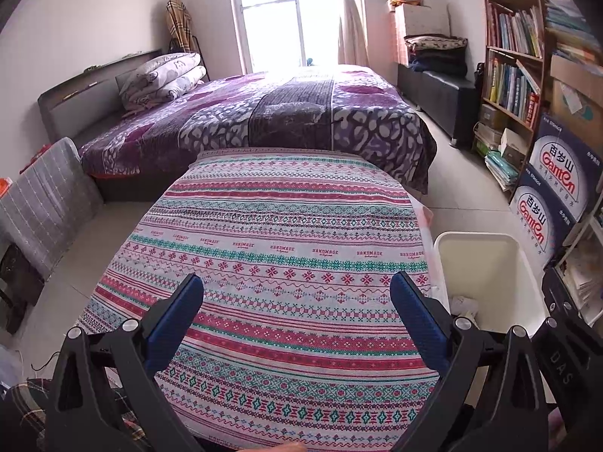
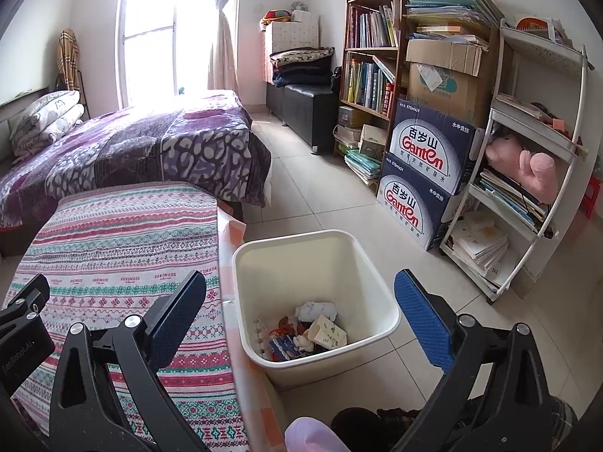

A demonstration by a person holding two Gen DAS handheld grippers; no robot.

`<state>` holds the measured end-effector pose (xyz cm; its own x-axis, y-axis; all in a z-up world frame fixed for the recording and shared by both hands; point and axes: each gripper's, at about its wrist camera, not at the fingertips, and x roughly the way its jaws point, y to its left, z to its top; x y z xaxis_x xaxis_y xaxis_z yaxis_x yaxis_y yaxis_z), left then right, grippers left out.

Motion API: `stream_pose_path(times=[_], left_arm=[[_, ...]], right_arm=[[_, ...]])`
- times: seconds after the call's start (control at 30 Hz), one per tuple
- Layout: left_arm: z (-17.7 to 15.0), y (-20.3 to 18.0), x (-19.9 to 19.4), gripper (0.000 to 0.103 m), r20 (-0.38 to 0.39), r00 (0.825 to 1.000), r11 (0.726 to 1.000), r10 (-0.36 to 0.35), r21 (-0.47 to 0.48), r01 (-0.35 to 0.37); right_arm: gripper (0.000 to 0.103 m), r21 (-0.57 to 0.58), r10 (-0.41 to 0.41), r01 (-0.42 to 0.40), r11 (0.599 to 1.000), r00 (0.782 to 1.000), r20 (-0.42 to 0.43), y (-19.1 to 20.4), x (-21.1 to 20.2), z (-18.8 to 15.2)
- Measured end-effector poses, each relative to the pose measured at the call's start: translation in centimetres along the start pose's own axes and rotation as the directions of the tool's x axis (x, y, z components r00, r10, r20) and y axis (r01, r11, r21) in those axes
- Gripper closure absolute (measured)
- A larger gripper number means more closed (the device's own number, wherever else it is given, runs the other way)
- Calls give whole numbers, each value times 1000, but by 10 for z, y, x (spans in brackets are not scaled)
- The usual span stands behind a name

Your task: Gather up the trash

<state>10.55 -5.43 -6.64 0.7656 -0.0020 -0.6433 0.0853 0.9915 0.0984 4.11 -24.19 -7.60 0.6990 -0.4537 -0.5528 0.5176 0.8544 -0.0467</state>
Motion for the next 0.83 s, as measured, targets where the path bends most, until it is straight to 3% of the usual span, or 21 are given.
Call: stream_pose_path(times=[0.43, 0.83], left_arm=[[0, -2, -2, 8, 34, 999, 1000, -8, 21, 8], [0, -2, 1, 7, 19, 1000, 1000, -13, 19, 13]], right_arm=[[7, 7, 9, -9, 1000, 1000, -30, -2, 6, 2], [7, 0, 8, -8, 1000, 1000, -26, -3, 6, 3]])
